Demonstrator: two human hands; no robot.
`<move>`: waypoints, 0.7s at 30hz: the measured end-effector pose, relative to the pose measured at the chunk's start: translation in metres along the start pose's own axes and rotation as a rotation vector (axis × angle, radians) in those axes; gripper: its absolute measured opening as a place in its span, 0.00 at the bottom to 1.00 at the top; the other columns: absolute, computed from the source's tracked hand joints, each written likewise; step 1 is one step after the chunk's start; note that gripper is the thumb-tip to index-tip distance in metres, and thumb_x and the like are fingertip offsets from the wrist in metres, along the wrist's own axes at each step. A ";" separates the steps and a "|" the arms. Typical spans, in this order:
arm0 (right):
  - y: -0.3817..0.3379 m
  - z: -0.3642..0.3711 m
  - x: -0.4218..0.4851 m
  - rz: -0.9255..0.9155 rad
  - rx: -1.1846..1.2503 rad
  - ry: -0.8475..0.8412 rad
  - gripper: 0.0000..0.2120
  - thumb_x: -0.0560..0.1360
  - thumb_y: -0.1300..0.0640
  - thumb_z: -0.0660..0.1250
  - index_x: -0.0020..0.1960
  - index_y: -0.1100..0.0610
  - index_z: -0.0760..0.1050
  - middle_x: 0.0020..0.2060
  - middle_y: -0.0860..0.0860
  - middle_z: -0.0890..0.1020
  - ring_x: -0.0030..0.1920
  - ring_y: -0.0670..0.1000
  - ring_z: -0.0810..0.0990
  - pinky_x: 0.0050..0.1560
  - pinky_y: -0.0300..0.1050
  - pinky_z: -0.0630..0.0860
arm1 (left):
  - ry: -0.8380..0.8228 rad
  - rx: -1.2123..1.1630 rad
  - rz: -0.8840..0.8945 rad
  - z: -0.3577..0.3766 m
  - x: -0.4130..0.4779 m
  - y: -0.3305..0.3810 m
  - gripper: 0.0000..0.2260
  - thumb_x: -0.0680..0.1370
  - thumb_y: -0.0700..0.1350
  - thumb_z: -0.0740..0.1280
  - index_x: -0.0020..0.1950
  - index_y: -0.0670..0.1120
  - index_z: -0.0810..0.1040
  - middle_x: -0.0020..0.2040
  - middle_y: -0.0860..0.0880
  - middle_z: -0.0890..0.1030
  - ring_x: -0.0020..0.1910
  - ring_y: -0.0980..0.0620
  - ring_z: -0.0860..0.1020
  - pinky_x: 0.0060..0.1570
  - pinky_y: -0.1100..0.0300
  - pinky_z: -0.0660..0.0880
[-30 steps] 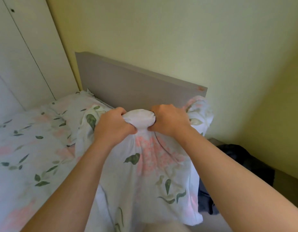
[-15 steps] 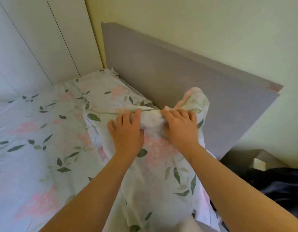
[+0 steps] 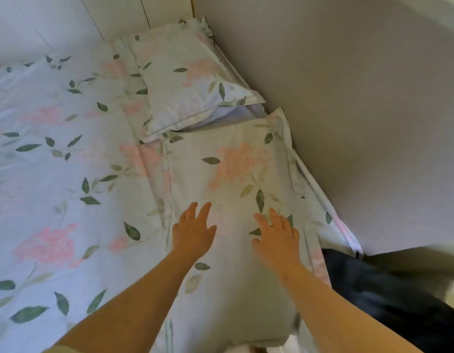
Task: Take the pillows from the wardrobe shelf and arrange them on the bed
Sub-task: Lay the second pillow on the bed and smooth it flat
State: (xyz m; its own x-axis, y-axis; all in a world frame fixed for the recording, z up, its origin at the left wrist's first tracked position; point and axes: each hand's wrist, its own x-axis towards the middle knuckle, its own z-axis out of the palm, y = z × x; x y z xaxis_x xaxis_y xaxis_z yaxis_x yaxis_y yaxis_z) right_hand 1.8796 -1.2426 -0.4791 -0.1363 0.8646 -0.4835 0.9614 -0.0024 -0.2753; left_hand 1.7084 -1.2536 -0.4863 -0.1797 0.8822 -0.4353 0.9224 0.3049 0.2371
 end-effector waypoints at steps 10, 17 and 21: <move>0.029 0.054 0.103 0.406 0.387 -0.048 0.47 0.68 0.34 0.64 0.75 0.45 0.39 0.77 0.54 0.44 0.76 0.57 0.45 0.70 0.67 0.52 | 0.053 -0.376 -0.530 0.081 0.065 -0.011 0.43 0.68 0.70 0.61 0.74 0.58 0.43 0.77 0.48 0.45 0.75 0.41 0.50 0.68 0.34 0.55; 0.049 0.081 0.120 0.214 0.392 0.106 0.37 0.76 0.44 0.61 0.76 0.45 0.42 0.63 0.61 0.72 0.59 0.60 0.75 0.53 0.50 0.72 | 0.132 -0.699 -0.466 0.109 0.080 -0.021 0.34 0.73 0.59 0.65 0.74 0.55 0.52 0.68 0.43 0.70 0.62 0.40 0.72 0.58 0.47 0.71; 0.045 0.054 0.122 0.131 0.616 0.146 0.22 0.79 0.58 0.59 0.72 0.51 0.63 0.57 0.59 0.79 0.55 0.59 0.78 0.52 0.43 0.72 | 0.192 -0.780 -0.355 0.081 0.079 -0.012 0.22 0.77 0.55 0.62 0.70 0.52 0.64 0.62 0.49 0.76 0.61 0.43 0.74 0.57 0.54 0.69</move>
State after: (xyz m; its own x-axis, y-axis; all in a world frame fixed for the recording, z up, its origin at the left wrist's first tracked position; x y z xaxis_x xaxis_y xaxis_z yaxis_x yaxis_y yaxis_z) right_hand 1.8935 -1.1643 -0.5950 0.0485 0.8970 -0.4394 0.6487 -0.3628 -0.6690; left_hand 1.7108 -1.2163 -0.5936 -0.5311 0.7121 -0.4593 0.3168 0.6696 0.6718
